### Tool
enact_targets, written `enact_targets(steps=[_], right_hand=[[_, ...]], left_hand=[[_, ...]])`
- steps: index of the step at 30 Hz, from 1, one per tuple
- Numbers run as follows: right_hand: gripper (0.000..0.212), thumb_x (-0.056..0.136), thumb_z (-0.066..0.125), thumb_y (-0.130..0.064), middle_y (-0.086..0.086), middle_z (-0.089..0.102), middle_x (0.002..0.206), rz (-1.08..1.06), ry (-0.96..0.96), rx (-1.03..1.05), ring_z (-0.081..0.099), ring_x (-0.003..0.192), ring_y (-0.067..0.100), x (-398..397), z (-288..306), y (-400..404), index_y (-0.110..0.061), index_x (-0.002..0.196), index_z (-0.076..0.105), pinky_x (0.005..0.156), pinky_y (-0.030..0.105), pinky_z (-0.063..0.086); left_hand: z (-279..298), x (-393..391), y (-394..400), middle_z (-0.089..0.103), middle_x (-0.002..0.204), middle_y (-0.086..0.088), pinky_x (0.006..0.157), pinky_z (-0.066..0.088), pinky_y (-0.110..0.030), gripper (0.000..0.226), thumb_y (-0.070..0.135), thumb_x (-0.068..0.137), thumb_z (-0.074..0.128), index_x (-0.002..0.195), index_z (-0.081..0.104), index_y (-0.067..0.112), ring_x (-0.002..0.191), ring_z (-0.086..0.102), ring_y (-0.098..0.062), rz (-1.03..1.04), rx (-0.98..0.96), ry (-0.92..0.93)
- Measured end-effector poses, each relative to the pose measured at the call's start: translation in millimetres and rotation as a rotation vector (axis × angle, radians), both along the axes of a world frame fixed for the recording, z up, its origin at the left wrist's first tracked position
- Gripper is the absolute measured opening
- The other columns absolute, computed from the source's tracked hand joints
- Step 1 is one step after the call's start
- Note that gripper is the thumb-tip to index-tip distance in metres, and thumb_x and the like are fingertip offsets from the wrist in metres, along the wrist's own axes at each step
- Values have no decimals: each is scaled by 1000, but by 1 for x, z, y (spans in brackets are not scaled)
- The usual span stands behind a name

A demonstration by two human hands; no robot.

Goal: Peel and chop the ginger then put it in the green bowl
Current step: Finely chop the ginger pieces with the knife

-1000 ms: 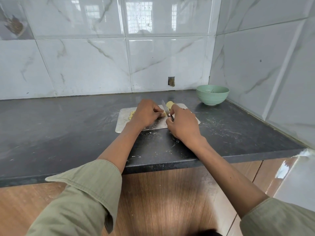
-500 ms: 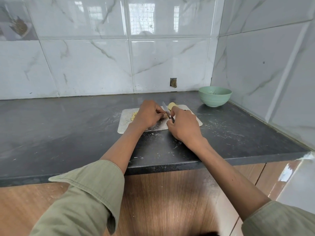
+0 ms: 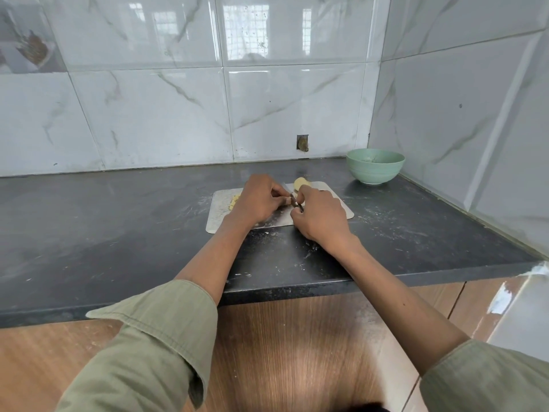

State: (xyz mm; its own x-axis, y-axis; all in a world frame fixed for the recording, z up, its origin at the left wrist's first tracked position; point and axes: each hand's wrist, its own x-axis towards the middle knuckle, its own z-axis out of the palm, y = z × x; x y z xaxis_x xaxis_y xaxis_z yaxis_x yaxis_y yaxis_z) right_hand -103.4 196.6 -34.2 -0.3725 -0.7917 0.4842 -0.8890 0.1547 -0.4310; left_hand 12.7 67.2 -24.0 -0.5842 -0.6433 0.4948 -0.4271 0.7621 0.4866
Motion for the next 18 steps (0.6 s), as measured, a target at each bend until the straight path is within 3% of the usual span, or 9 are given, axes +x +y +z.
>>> enact_targets(steps=[5, 9, 18], right_hand=[[16, 91, 57, -29, 7, 64, 93, 8, -68, -21, 53, 92, 31, -6, -2, 2, -20, 103, 56, 69, 36, 34], [14, 91, 57, -30, 6, 65, 91, 8, -98, -33, 54, 90, 31, -8, -3, 2, -20, 101, 55, 69, 37, 36], [13, 91, 55, -26, 5, 66, 83, 41, -49, -80, 54, 88, 32, -5, -3, 4, -19, 102, 55, 70, 39, 41]], left_hand=[[-1, 0, -4, 79, 89, 6, 70, 47, -3, 13, 20, 86, 84, 98, 84, 18, 72, 65, 9, -7, 3, -22], [1, 3, -4, 79, 92, 5, 77, 54, -15, 19, 24, 86, 84, 104, 82, 18, 79, 70, 3, -33, 17, -28], [5, 5, -7, 77, 82, 10, 74, 58, -17, 10, 15, 82, 86, 92, 84, 15, 72, 70, 1, 11, 48, -43]])
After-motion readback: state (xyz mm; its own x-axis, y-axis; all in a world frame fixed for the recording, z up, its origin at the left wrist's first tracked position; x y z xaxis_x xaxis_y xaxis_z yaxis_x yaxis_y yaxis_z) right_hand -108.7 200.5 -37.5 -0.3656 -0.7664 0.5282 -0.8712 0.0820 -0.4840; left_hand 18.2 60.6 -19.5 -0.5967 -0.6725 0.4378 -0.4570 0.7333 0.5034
